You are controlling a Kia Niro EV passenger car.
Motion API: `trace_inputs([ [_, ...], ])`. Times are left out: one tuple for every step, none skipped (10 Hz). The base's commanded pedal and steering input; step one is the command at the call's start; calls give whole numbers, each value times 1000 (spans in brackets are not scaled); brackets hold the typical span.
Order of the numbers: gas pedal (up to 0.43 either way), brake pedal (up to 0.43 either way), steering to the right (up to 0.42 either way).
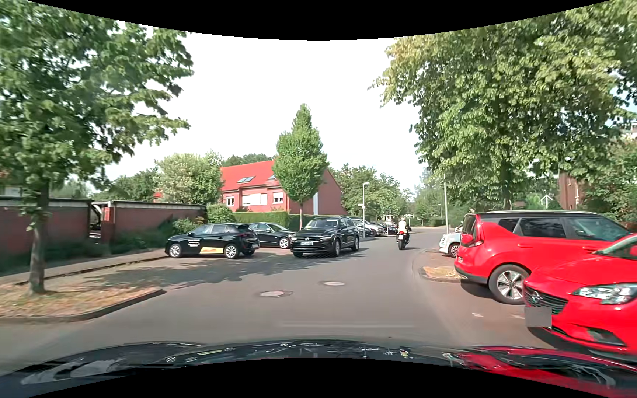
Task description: Follow the waypoints while adhering to traffic rules and regulations
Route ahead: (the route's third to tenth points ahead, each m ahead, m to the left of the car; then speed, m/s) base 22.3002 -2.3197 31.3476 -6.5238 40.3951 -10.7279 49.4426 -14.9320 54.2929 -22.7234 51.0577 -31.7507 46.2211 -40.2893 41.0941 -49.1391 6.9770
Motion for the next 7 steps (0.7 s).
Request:
trace_inputs([
  [110, 0, 97],
  [110, 0, 96],
  [110, 0, 92],
  [110, 0, 84],
  [110, 0, 76],
  [110, 0, 72],
  [110, 0, 72],
])
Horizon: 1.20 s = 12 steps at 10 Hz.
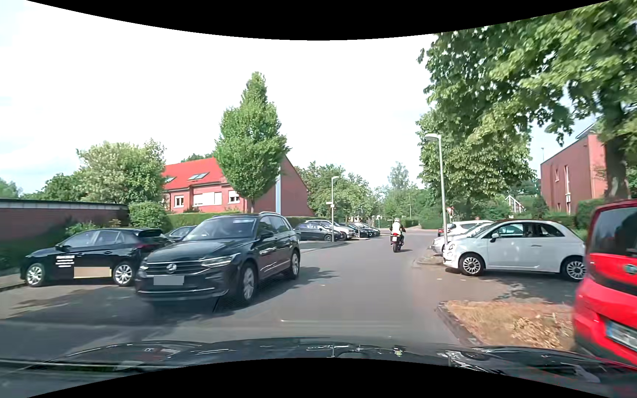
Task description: Follow the waypoints while adhering to traffic rules and regulations
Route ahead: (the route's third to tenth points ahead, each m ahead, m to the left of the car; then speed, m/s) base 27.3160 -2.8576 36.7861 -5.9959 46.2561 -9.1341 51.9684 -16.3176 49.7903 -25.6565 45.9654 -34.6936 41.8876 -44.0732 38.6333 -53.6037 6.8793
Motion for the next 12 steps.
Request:
trace_inputs([
  [110, 0, 72],
  [110, 0, 72],
  [110, 0, 71],
  [110, 0, 69],
  [110, 0, 69],
  [110, 0, 68],
  [110, 0, 68],
  [110, 0, 68],
  [110, 0, 69],
  [110, 0, 69],
  [110, 0, 69],
  [110, 0, 69],
])
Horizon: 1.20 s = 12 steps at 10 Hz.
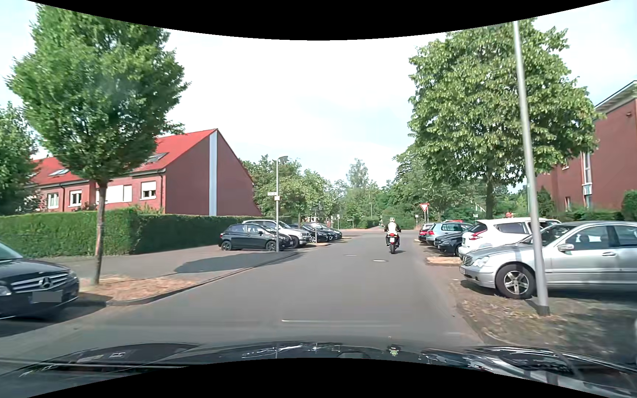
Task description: Follow the waypoints while adhering to traffic rules and regulations
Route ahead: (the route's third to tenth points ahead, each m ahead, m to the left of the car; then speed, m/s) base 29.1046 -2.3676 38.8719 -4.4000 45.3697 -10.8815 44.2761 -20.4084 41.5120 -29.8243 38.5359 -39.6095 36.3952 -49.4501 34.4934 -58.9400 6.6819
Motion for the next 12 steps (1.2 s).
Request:
trace_inputs([
  [110, 0, 69],
  [110, 0, 69],
  [98, 0, 69],
  [98, 0, 69],
  [98, 0, 69],
  [98, 0, 72],
  [87, 0, 78],
  [87, 0, 81],
  [87, 0, 81],
  [87, 0, 81],
  [87, 0, 81],
  [87, 0, 81],
])
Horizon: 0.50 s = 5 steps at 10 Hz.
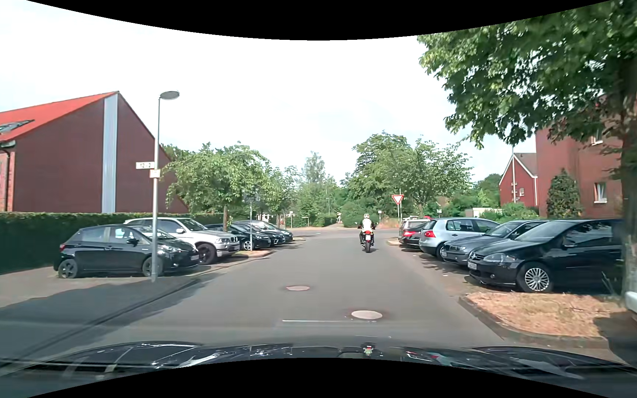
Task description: Follow the waypoints while adhering to traffic rules and regulations
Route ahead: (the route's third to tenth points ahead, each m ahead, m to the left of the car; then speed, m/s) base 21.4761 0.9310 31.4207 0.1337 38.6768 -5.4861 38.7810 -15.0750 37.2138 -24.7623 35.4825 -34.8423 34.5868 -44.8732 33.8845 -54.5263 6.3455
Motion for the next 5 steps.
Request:
trace_inputs([
  [87, 0, 80],
  [87, 0, 80],
  [87, 0, 77],
  [87, 0, 71],
  [87, 0, 60],
])
